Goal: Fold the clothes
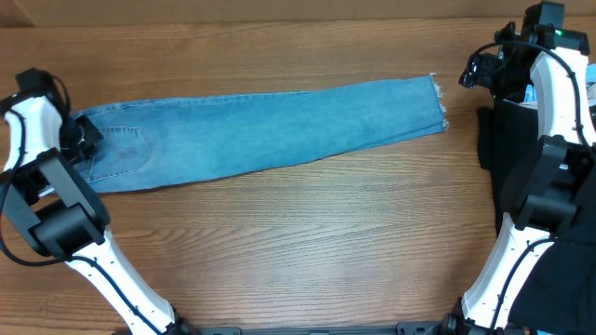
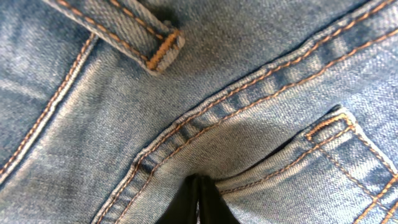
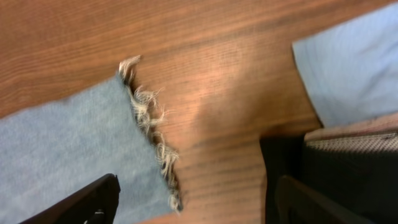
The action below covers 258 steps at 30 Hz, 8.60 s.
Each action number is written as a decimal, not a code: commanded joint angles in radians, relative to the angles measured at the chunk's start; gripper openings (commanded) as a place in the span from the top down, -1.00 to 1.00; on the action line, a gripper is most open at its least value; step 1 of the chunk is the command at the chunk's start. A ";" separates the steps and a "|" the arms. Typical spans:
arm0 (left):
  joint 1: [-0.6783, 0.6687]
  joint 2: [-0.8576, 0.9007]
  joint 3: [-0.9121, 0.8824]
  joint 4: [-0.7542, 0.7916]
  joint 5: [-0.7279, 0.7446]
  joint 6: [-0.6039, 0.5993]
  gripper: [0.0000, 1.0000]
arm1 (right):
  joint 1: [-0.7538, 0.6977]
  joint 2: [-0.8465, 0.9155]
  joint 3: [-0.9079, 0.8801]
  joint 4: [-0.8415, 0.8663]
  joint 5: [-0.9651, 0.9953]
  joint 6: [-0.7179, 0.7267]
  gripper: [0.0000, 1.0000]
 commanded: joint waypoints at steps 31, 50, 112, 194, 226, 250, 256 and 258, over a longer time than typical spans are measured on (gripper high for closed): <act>-0.222 0.028 0.443 -0.368 0.083 0.042 0.16 | 0.005 -0.090 -0.297 0.202 -0.092 -0.076 0.92; -0.187 0.017 0.680 -0.678 0.129 -0.045 0.28 | 0.167 -0.184 0.220 -0.311 -0.110 -0.023 0.92; -0.658 0.019 0.159 -0.186 0.571 -0.067 -0.81 | 0.209 -0.121 -0.146 -0.123 0.025 0.122 -1.00; -0.204 0.145 0.843 -0.696 0.092 -0.081 -1.00 | 0.309 -0.071 -0.325 0.089 -0.283 0.133 -0.61; -0.181 0.145 0.843 -0.695 0.092 -0.060 -1.00 | 0.002 -0.066 -0.011 -0.070 0.051 0.069 0.92; -0.181 0.145 0.843 -0.693 0.092 -0.060 -1.00 | 0.545 -0.068 0.453 -0.389 -0.132 0.285 0.92; -0.181 0.145 0.843 -0.694 0.092 -0.060 -1.00 | 0.636 -0.064 0.398 -0.323 -0.058 0.335 0.92; -0.181 0.145 0.843 -0.694 0.092 -0.060 -1.00 | 0.657 -0.064 0.355 -0.280 -0.058 0.338 0.92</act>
